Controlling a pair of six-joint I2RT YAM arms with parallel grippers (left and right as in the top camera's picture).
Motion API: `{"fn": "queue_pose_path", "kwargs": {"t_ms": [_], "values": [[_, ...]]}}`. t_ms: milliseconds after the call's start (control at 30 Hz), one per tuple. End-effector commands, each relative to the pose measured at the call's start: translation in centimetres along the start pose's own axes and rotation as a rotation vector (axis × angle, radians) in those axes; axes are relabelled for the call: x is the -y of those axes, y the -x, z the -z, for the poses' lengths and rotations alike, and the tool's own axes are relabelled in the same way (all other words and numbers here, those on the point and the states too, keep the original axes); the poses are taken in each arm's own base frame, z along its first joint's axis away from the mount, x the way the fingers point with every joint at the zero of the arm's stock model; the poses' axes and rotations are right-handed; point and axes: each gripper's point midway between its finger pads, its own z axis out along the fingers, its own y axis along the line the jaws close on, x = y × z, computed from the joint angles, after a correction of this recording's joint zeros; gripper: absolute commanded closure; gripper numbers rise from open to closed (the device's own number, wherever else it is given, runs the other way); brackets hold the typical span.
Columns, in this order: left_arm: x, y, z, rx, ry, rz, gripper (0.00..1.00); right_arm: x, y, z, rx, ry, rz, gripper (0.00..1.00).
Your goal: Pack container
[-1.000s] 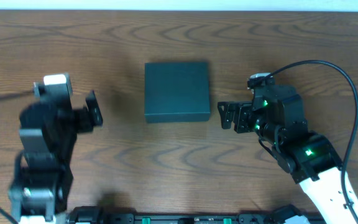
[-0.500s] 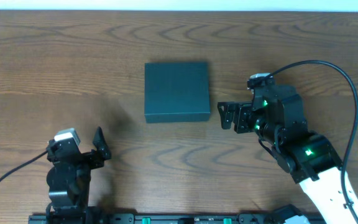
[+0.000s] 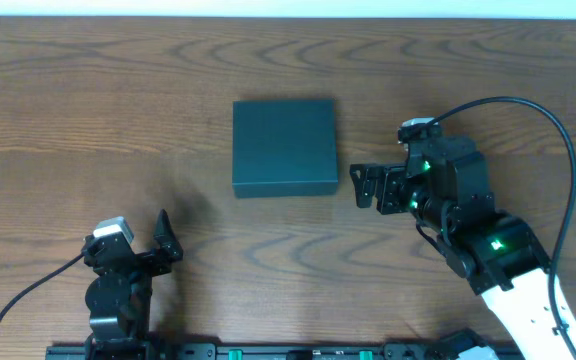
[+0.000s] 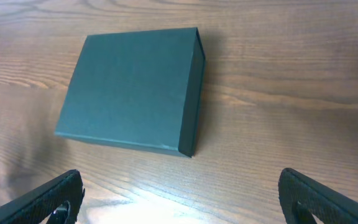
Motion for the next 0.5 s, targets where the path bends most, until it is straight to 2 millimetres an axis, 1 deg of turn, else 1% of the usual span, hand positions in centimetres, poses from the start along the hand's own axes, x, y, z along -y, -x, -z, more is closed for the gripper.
{"fn": "queue_pose_path", "kwargs": {"t_ms": [0, 467], "values": [[-0.83, -0.64, -0.28, -0.001, 0.037, 0.013, 0.05, 0.28, 0.08, 0.05, 0.006, -0.009, 0.008, 0.01], [-0.74, -0.65, -0.27, -0.001, 0.032, 0.005, 0.05, 0.27, 0.07, 0.05, 0.006, -0.009, 0.008, 0.01]]}}
